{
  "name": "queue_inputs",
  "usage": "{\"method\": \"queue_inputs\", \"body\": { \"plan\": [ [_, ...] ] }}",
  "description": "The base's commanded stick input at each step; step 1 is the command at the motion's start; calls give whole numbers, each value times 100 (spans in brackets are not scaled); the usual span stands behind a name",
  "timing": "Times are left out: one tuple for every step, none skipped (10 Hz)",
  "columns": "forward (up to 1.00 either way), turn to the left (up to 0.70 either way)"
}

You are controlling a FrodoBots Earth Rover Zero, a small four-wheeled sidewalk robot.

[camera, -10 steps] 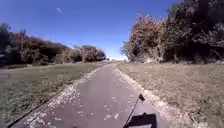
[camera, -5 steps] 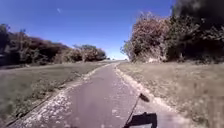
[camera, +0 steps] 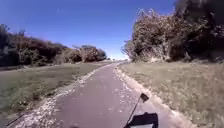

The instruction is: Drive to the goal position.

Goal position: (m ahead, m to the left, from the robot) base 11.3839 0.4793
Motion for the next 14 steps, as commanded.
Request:
{"method": "queue_inputs", "body": {
  "plan": [
    [100, 0],
    [100, 7],
    [100, 8],
    [100, 10],
    [100, 0],
    [100, 0],
    [100, 0],
    [100, 0],
    [100, 0],
    [100, 0],
    [100, 0],
    [100, 0],
    [100, 0],
    [100, 0]
  ]
}}
